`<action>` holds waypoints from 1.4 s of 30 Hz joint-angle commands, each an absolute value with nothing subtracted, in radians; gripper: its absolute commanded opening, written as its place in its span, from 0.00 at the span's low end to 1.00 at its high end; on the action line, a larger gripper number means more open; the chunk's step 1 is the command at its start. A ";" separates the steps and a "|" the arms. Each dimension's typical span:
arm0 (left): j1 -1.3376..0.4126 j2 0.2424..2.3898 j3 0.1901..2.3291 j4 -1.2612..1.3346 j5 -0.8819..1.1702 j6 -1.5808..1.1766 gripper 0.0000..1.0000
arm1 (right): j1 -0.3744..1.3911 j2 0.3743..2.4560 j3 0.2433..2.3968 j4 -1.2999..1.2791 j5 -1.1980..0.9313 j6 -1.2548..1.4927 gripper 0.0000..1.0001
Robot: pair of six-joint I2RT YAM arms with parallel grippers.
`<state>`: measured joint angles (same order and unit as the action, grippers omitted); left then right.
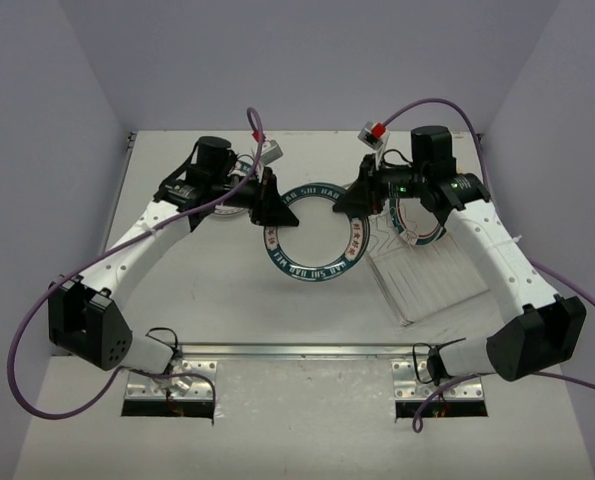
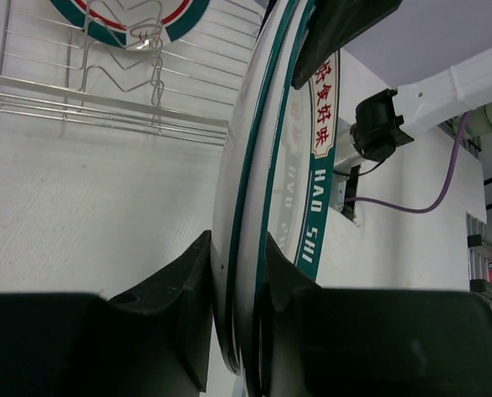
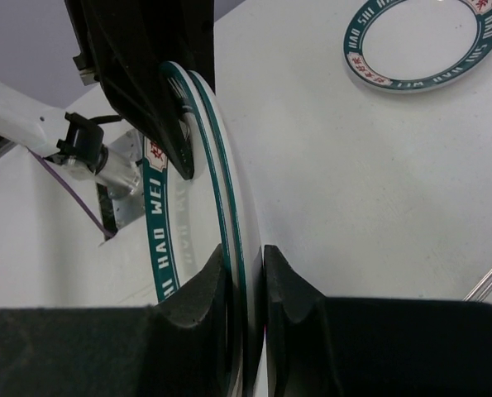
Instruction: Unload the plates from the dish rack
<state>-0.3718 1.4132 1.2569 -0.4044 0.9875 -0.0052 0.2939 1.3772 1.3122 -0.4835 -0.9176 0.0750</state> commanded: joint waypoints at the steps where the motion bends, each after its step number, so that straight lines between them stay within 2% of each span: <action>1: -0.280 1.401 1.224 -0.274 0.999 -0.106 0.00 | 0.305 1.365 1.339 -0.393 -0.958 0.151 0.40; 2: -0.249 1.401 1.217 -0.244 1.009 -0.148 0.00 | 0.304 1.363 1.338 -0.399 -0.930 0.152 0.53; 4: -0.168 1.407 1.215 -0.221 1.013 -0.187 0.00 | 0.304 1.359 1.337 -0.405 -0.874 0.155 0.68; 5: -0.103 1.415 1.221 -0.210 0.999 -0.219 0.00 | 0.304 1.356 1.336 -0.408 -0.831 0.158 0.84; 9: 0.023 1.458 1.251 -0.212 0.918 -0.255 0.00 | 0.295 1.335 1.346 -0.411 -0.698 0.169 0.96; 15: 0.166 1.643 1.395 -0.291 0.651 -0.269 0.00 | 0.238 1.298 1.336 -0.412 -0.489 0.176 0.99; 17: 0.187 1.698 1.445 -0.313 0.624 -0.270 0.00 | 0.197 1.287 1.325 -0.416 -0.468 0.178 0.99; 29: 0.259 2.023 1.616 -0.317 0.666 -0.287 0.00 | 0.094 1.212 1.269 -0.460 -0.422 0.125 0.99; 31: 0.261 2.061 1.636 -0.320 0.681 -0.284 0.06 | 0.094 1.209 1.267 -0.467 -0.419 0.121 0.99; 33: 0.259 2.078 1.653 -0.331 0.678 -0.278 0.17 | 0.092 1.209 1.269 -0.471 -0.418 0.118 0.99; 35: 0.258 2.081 1.657 -0.345 0.653 -0.262 0.33 | 0.092 1.212 1.268 -0.471 -0.416 0.117 0.99; 42: 0.248 2.035 1.622 -0.403 0.448 -0.141 0.69 | 0.091 1.245 1.308 -0.499 -0.352 0.113 0.99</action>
